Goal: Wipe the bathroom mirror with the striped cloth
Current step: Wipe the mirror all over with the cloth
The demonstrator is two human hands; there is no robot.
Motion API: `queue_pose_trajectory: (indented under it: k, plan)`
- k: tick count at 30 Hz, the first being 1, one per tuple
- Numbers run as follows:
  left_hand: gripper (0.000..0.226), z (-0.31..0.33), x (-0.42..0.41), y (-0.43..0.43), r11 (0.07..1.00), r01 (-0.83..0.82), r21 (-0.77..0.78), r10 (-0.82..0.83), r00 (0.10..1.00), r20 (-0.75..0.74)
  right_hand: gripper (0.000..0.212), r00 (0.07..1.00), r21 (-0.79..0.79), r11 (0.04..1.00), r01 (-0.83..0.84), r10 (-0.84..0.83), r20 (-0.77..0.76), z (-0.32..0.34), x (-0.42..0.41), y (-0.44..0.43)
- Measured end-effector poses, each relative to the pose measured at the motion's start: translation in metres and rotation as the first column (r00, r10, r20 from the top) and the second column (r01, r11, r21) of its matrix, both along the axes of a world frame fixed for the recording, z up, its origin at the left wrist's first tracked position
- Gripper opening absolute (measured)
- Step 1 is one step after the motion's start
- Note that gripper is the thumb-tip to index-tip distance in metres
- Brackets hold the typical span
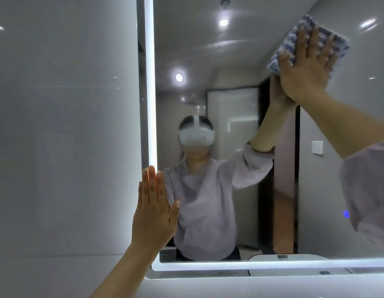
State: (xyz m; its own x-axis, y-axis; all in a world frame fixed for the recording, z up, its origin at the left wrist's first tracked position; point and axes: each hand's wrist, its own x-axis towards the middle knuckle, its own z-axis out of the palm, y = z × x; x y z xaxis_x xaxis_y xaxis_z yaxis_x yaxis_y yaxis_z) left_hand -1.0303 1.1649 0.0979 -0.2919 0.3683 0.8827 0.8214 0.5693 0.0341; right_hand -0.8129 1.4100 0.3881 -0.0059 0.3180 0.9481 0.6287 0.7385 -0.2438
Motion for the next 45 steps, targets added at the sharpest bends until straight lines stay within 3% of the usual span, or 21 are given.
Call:
queue_pose_trajectory:
  k: [9,16,23,29,37,45]
  plan:
    - [0.076,0.002,0.003,-0.001,1.0,0.011,0.007,-0.012,1.0,0.02,0.067,0.992,0.144,0.988,-0.064,0.047,0.117,0.036,-0.078,-0.083]
    - [0.08,0.004,0.003,-0.002,1.0,-0.004,0.004,0.003,1.0,0.022,0.07,0.949,0.297,0.941,-0.163,0.067,0.309,0.018,-0.145,-0.141]
    - [0.079,0.015,0.019,-0.007,0.997,-0.001,0.078,-0.003,0.999,0.05,0.071,0.916,0.317,0.925,-0.208,0.071,0.394,0.02,-0.141,-0.138]
    - [0.088,0.07,0.025,-0.009,0.996,-0.037,0.082,0.042,0.997,-0.059,0.073,0.887,0.329,0.924,-0.195,0.023,0.462,0.023,-0.124,-0.129]
    - [0.099,0.129,0.019,0.001,0.999,-0.031,0.039,0.034,0.995,-0.099,0.071,0.918,0.313,0.94,-0.132,-0.003,0.398,0.028,-0.079,-0.084]
    - [0.1,0.133,0.003,0.011,0.999,0.015,0.04,-0.01,0.994,-0.113,0.071,0.962,0.21,0.975,-0.069,0.009,0.271,0.031,-0.016,-0.025]
